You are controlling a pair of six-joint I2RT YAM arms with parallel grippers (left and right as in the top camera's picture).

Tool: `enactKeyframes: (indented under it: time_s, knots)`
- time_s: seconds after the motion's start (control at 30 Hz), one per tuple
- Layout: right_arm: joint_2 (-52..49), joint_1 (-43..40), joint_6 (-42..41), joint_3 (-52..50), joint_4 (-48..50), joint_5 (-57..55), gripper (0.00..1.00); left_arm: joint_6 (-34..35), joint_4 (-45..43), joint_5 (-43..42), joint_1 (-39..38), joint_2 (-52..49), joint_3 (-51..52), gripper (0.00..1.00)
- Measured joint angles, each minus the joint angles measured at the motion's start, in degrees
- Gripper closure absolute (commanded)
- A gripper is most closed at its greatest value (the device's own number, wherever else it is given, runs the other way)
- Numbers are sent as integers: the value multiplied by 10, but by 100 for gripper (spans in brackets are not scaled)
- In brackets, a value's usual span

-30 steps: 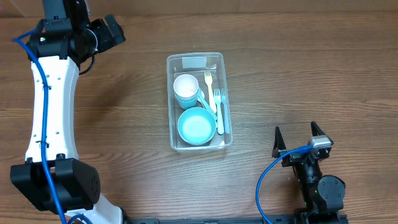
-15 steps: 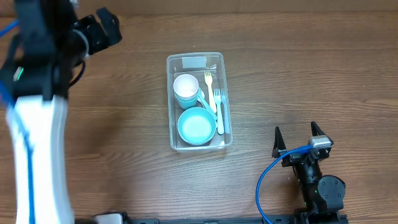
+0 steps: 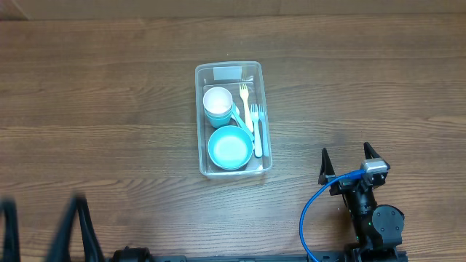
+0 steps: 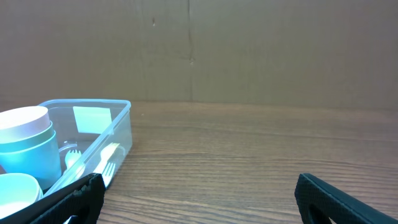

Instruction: Pack container

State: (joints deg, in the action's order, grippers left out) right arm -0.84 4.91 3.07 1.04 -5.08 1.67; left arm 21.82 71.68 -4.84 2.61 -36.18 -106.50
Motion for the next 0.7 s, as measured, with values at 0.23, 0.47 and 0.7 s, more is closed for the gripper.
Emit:
enactKeyframes:
  time_s: [0.23, 0.47, 0.7]
  knots:
    - [0, 0, 0, 0, -1, 0, 0, 0, 88, 43, 0, 137, 123, 0]
    - [0, 0, 0, 0, 0, 0, 0, -15, -90, 57, 0, 248, 403, 0]
    - [0, 0, 2, 0, 0, 0, 0, -84, -393, 42, 0, 322, 689, 0]
